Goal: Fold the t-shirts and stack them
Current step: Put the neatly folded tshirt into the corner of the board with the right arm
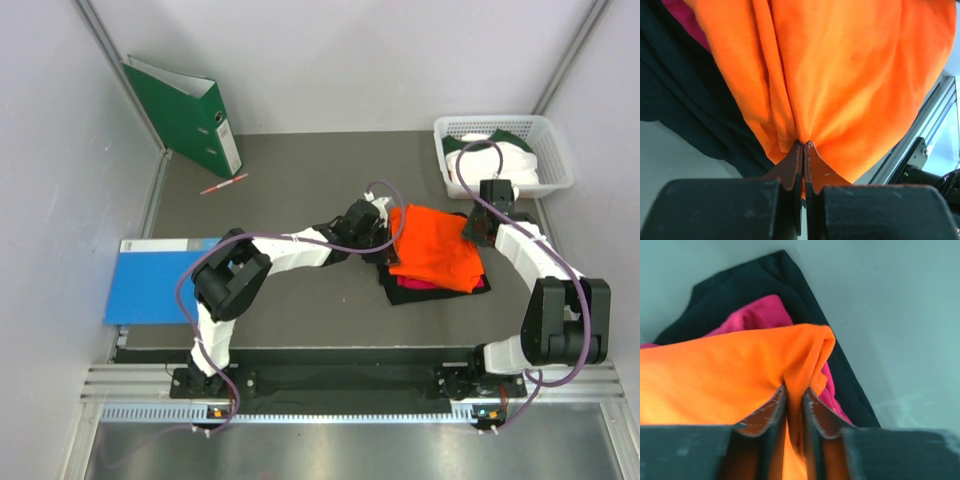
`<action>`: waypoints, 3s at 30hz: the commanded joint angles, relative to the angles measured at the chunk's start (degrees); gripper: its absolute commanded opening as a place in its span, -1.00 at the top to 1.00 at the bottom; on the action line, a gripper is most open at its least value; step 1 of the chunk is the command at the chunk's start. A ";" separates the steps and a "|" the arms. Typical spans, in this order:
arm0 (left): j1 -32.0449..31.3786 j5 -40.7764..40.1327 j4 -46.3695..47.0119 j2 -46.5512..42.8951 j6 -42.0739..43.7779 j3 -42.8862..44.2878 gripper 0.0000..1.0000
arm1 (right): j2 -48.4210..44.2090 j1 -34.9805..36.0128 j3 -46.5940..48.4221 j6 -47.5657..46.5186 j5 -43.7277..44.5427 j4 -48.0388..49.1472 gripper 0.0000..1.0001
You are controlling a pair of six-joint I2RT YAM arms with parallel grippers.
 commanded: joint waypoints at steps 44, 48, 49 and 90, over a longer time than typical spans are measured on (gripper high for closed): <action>-5.64 -20.94 -8.09 -8.42 2.22 -0.27 0.97 | 3.75 -0.78 6.07 -3.38 -4.76 6.23 0.14; -4.58 -23.14 -8.70 -7.36 3.36 1.56 1.00 | 0.76 -0.78 5.10 -2.76 -1.95 4.82 -0.14; -4.49 -23.32 -9.05 -6.32 3.54 2.10 1.00 | 0.05 -0.78 4.41 -2.76 -1.59 4.99 -0.20; -4.84 -9.79 0.44 -3.41 -1.91 -2.12 0.21 | 1.71 10.11 5.19 -1.53 -19.08 16.25 -0.32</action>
